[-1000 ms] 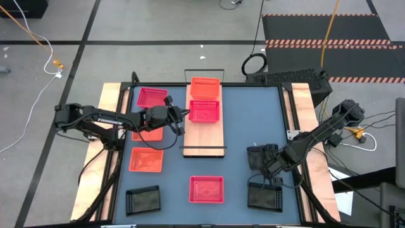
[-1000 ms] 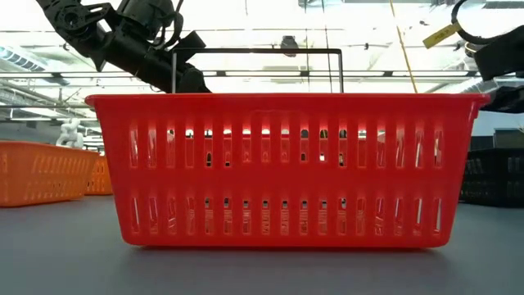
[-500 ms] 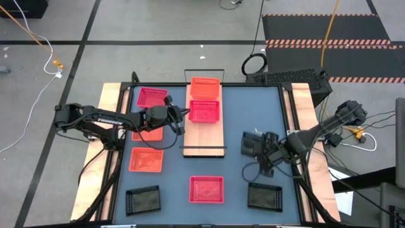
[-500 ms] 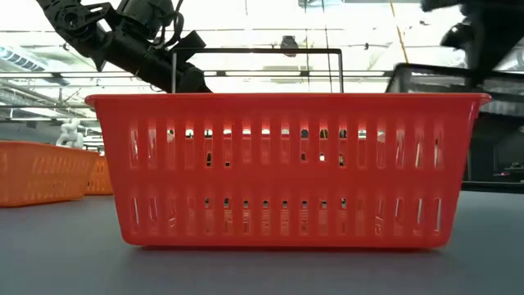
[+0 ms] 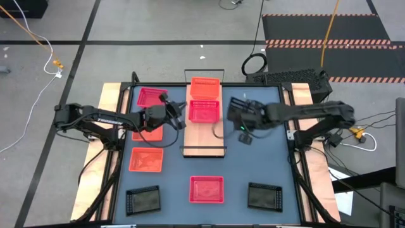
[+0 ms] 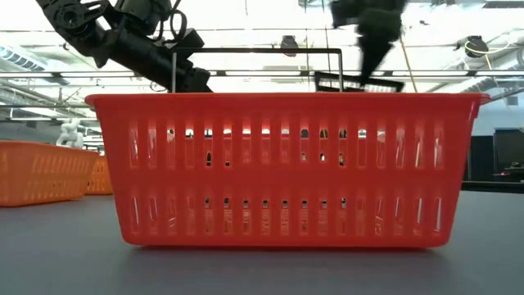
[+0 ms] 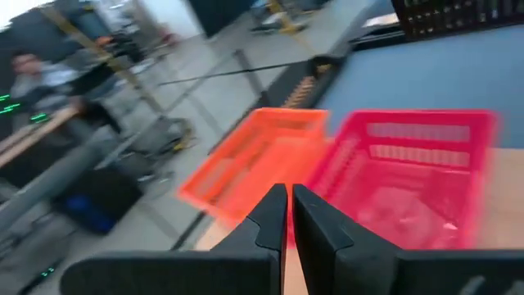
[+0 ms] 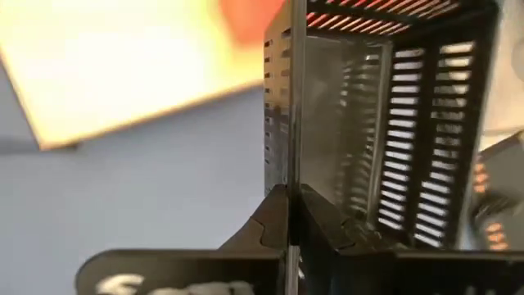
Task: Stack baskets on shelf by color
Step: Put the top black bin on the shelf
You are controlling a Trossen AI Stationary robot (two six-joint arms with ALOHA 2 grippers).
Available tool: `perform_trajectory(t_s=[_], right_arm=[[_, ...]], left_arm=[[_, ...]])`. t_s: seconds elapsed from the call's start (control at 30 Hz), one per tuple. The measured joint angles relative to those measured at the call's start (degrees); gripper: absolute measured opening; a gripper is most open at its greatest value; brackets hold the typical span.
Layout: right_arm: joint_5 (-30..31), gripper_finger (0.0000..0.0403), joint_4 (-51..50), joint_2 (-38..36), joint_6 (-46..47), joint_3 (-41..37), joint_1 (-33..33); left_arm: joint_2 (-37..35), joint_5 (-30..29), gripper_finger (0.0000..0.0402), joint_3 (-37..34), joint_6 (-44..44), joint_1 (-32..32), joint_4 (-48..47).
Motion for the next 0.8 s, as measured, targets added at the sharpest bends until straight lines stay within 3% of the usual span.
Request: perform_trajectory(t_s=[0.13, 0.4, 0.67, 0.8], right_arm=[[-0.7, 0.0002, 2.5, 6.2, -6.0, 8.4, -1.1], [-12.6, 0.0002, 9.6, 14.3, -11.0, 17.2, -1.1], [-14.7, 0.0001, 9.3, 18.4, -14.8, 18.7, -1.4], [-20.0, 0.0001, 10.4, 18.5, -15.4, 18.7, -1.3]], left_arm=[[-1.4, -4.2, 0.0026, 0.0, -0.2, 0.0, -1.9], [-4.5, -4.4, 0.0026, 0.0, -3.5, -0.1, -7.7], [-5.5, -4.5, 0.0026, 0.0, -4.3, -0.7, -8.9], [-5.5, -4.4, 0.0026, 0.0, -4.2, -0.8, -8.8]])
